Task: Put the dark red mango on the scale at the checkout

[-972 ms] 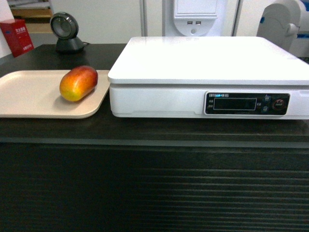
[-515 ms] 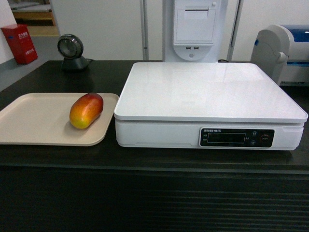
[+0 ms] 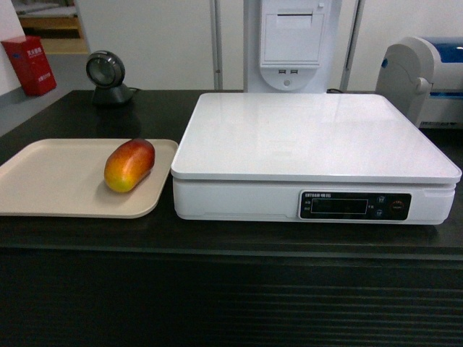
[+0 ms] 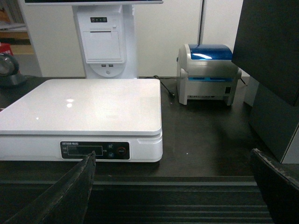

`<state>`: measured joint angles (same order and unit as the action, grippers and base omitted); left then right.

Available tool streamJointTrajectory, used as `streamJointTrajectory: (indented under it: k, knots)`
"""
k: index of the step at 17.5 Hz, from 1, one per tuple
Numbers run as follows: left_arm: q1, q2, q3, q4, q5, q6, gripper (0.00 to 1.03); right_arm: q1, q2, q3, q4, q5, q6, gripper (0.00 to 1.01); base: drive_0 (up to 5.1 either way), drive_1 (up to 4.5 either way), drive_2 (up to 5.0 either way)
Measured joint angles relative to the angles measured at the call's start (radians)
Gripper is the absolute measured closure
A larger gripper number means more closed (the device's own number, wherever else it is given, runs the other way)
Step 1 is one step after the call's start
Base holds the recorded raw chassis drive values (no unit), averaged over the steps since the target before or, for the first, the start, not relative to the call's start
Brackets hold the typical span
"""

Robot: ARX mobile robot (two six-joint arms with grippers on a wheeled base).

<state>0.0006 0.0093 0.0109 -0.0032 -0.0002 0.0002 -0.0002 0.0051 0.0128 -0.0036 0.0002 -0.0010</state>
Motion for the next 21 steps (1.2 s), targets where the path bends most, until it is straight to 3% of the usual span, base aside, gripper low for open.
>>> streamJointTrajectory:
  k: [15, 16, 17, 21]
  knots:
    - [0.0, 0.003, 0.001, -0.009, 0.002, -0.006, 0.05, 0.0, 0.0, 0.0, 0.0, 0.0, 0.0, 0.03, 0.0, 0.0, 0.0]
    - [0.031, 0.137, 0.014, 0.079, 0.068, -0.063, 0.05, 0.0, 0.0, 0.0, 0.0, 0.0, 0.0, 0.03, 0.0, 0.0, 0.0]
    - [0.047, 0.33, 0.044, 0.229, 0.089, -0.09, 0.05, 0.0, 0.0, 0.0, 0.0, 0.0, 0.0, 0.03, 0.0, 0.0, 0.0]
    - [-0.021, 0.885, 0.139, 0.699, 0.101, -0.098, 0.05, 0.0, 0.0, 0.0, 0.0, 0.0, 0.0, 0.03, 0.0, 0.0, 0.0]
